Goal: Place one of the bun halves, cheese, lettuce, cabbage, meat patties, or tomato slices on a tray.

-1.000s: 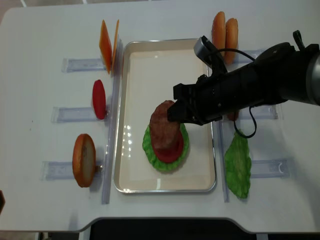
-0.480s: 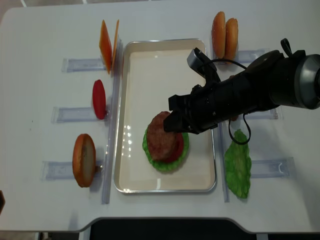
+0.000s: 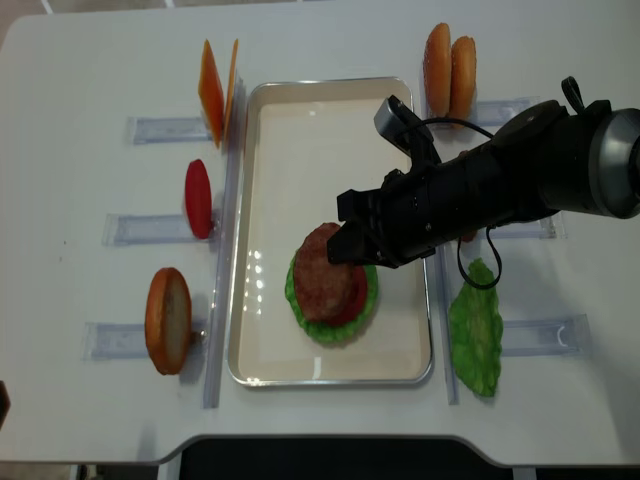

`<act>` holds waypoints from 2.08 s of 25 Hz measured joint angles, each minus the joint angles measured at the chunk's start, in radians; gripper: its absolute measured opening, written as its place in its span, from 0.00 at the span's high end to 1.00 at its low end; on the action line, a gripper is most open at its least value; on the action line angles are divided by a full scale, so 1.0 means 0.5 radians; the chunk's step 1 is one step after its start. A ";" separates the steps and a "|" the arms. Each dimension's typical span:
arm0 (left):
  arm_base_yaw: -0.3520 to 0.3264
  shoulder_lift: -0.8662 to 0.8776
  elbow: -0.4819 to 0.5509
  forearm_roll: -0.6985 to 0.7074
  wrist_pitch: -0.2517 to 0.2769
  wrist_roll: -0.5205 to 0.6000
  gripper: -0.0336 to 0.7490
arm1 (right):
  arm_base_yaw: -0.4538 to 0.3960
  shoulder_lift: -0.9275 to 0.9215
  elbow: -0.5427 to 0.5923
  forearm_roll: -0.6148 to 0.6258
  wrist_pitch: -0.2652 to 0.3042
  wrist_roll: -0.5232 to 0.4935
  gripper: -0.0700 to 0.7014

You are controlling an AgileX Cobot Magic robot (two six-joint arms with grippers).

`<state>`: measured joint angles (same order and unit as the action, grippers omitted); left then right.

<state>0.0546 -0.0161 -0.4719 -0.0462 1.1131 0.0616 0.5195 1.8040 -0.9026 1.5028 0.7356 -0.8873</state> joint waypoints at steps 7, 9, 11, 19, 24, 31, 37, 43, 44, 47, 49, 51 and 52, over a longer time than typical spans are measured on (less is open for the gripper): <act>0.000 0.000 0.000 0.000 0.000 0.000 0.96 | 0.000 0.000 0.000 0.000 0.004 0.000 0.62; 0.000 0.000 0.000 0.000 0.000 0.000 0.96 | 0.000 0.000 0.000 0.000 0.004 0.000 0.54; 0.000 0.000 0.000 0.000 0.000 0.000 0.96 | 0.000 0.000 0.000 0.000 0.004 0.002 0.47; 0.000 0.000 0.000 0.000 0.000 0.000 0.96 | 0.000 -0.015 0.000 -0.171 -0.077 0.150 0.38; 0.000 0.000 0.000 0.000 0.000 0.000 0.96 | 0.000 -0.073 -0.055 -0.437 -0.120 0.377 0.38; 0.000 0.000 0.000 0.001 0.000 0.000 0.96 | 0.000 -0.082 -0.196 -0.823 -0.090 0.727 0.38; 0.000 0.000 0.000 0.002 0.000 0.000 0.96 | 0.000 -0.084 -0.423 -1.340 0.102 1.204 0.38; 0.000 0.000 0.000 0.002 0.000 0.000 0.96 | 0.000 -0.092 -0.707 -1.790 0.337 1.631 0.38; 0.000 0.000 0.000 0.002 0.000 0.000 0.96 | 0.000 -0.092 -0.752 -1.872 0.392 1.713 0.38; 0.000 0.000 0.000 0.002 0.000 0.000 0.96 | 0.000 -0.092 -0.911 -2.184 0.578 1.943 0.38; 0.000 0.000 0.000 0.002 0.000 0.000 0.96 | 0.000 -0.092 -1.024 -2.376 0.709 2.018 0.38; 0.000 0.000 0.000 0.002 0.000 0.000 0.96 | 0.000 -0.092 -1.113 -2.512 0.833 2.044 0.38; 0.000 0.000 0.000 0.002 0.000 0.000 0.96 | 0.000 -0.092 -1.171 -2.602 0.890 2.054 0.38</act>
<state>0.0546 -0.0161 -0.4719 -0.0450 1.1131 0.0616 0.5195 1.7578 -1.4883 0.2020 1.1806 0.1395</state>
